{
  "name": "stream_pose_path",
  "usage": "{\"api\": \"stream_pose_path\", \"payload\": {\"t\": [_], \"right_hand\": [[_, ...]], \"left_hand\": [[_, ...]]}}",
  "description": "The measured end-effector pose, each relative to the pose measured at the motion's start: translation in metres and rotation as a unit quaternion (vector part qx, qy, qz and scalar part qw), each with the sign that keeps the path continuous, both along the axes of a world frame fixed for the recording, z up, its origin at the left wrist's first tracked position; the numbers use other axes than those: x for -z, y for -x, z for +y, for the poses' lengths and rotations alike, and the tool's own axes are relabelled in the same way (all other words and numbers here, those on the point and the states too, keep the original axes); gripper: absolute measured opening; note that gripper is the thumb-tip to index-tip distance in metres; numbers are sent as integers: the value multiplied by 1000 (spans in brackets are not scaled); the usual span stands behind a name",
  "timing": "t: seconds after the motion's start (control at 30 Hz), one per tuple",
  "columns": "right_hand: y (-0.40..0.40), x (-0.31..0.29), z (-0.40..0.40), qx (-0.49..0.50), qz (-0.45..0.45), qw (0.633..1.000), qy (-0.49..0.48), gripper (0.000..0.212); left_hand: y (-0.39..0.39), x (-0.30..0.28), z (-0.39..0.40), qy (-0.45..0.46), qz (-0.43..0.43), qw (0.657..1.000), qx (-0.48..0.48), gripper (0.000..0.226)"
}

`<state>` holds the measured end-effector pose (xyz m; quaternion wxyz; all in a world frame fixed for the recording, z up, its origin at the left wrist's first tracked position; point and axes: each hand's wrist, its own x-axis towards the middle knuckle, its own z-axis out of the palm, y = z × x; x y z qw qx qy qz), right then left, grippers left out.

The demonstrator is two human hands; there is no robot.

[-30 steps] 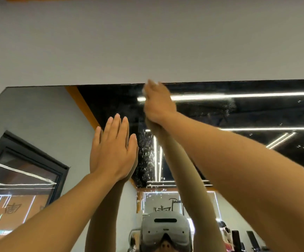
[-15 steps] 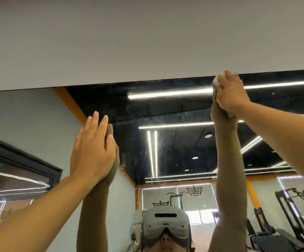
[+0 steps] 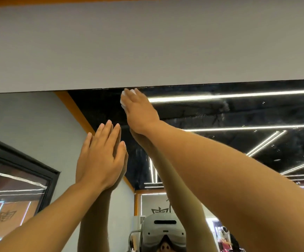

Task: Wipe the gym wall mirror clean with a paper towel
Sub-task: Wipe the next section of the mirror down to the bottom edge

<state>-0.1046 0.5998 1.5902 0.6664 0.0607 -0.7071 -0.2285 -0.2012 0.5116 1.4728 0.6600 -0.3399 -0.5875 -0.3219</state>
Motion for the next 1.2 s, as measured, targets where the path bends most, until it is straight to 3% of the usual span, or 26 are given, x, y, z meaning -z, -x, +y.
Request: {"api": "stream_pose_path", "payload": {"t": [0.1,0.2,0.33,0.43,0.57,0.7,0.83,0.97,1.2], "right_hand": [[-23,-7,25,34,-9,999,33,64],[-69,-18,76,59,60,991,108,64],[-136,-25,149,84,139,968,192,35],[-145,-24,161,51,166,958,229,24],[-116,-18,134,25,161,961,222,40],[-66,17,70,-26,62,993,97,49],[-27,55,30,-30,-9,999,-12,53],[-45,48,51,31,-25,999,20,66],[-144,36,152,20,106,975,192,57]], "left_hand": [[2,0,-2,2,4,1000,2,67],[2,-1,-2,5,6,1000,0,66],[2,0,-1,3,8,1000,-12,68],[3,0,1,-1,8,1000,-12,67],[6,-1,-2,-4,12,1000,-4,66],[5,-1,-1,0,14,1000,4,66],[1,0,-3,1,1,1000,12,68],[-1,0,-3,11,-6,1000,-2,68],[-2,2,-1,8,9,1000,-3,68]]}}
